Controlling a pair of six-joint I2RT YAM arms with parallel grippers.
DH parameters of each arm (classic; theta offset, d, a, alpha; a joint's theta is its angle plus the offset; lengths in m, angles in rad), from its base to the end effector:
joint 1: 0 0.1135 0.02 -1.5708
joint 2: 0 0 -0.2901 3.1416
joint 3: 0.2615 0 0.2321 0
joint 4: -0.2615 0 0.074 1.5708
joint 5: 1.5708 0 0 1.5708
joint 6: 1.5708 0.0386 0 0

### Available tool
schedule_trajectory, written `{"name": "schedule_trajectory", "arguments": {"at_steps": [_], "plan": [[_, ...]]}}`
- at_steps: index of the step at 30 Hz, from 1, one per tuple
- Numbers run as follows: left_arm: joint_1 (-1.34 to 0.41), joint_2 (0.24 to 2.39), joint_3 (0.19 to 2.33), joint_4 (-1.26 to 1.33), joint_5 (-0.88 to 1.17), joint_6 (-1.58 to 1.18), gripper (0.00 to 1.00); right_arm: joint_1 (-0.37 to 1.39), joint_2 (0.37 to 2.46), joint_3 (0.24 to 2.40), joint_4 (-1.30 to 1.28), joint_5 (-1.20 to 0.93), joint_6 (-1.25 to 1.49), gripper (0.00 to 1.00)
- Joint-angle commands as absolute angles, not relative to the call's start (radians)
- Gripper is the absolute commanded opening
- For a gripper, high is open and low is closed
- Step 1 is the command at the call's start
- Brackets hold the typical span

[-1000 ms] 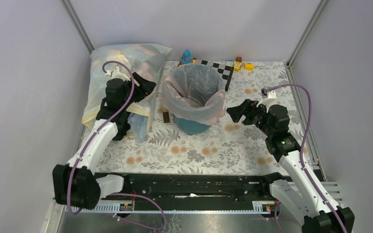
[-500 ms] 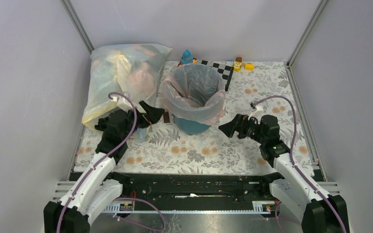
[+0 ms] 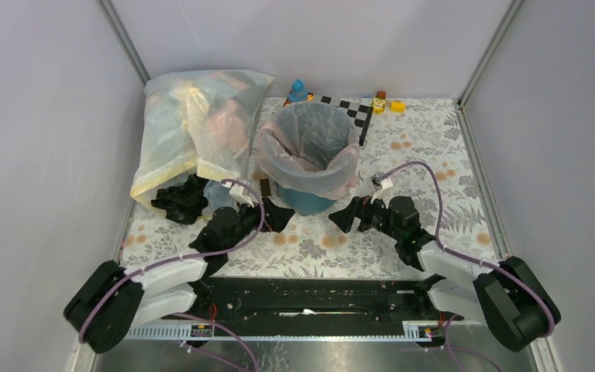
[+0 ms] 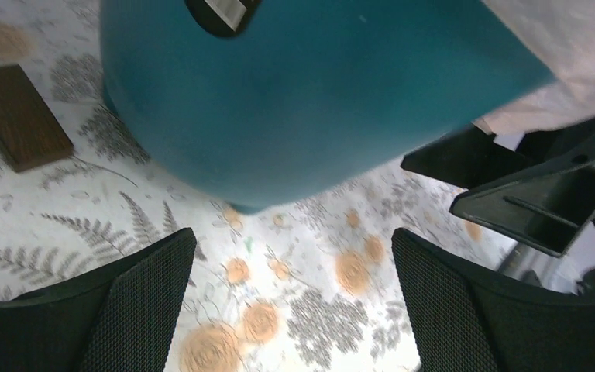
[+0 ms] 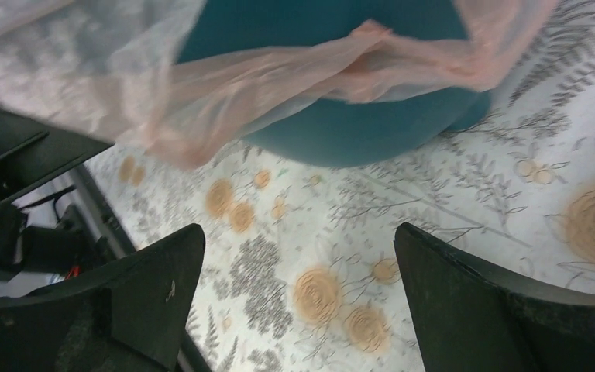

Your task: Put the trash bags into the trash bin

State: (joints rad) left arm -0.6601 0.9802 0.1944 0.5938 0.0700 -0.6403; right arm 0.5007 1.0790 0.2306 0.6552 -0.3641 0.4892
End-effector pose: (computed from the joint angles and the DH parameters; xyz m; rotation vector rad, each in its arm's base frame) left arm 0.1325 -0.1063 0.2168 0.0726 1.8728 -0.9871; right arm 0.1551 0.1005 0.2196 -0.2909 1.8477 1.0228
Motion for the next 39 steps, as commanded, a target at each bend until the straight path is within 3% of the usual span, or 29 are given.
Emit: {"name": "schedule_trajectory", "arguments": {"at_steps": [1,10,17,27,39], "plan": [[-0.666,1.127,0.198,0.933,-0.057,-0.577,0.99,0.513,1.178,0.242,0.893,-0.212,0.477,1.00],[-0.655,1.476,0.305,1.214,-0.053,-0.651,0.98,0.512,1.580,0.377,1.283,-0.246,0.606,0.98],[-0.575,1.644,0.447,1.224,0.039,-0.716,0.99,0.494,1.707,0.522,1.227,-0.193,0.641,0.99],[-0.561,1.400,0.323,1.019,-0.029,-0.627,0.99,0.473,1.526,0.365,1.133,-0.151,0.554,1.00],[-0.560,0.993,0.282,0.545,-0.140,-0.492,0.99,0.472,1.039,0.222,0.772,0.102,0.344,1.00]]}}
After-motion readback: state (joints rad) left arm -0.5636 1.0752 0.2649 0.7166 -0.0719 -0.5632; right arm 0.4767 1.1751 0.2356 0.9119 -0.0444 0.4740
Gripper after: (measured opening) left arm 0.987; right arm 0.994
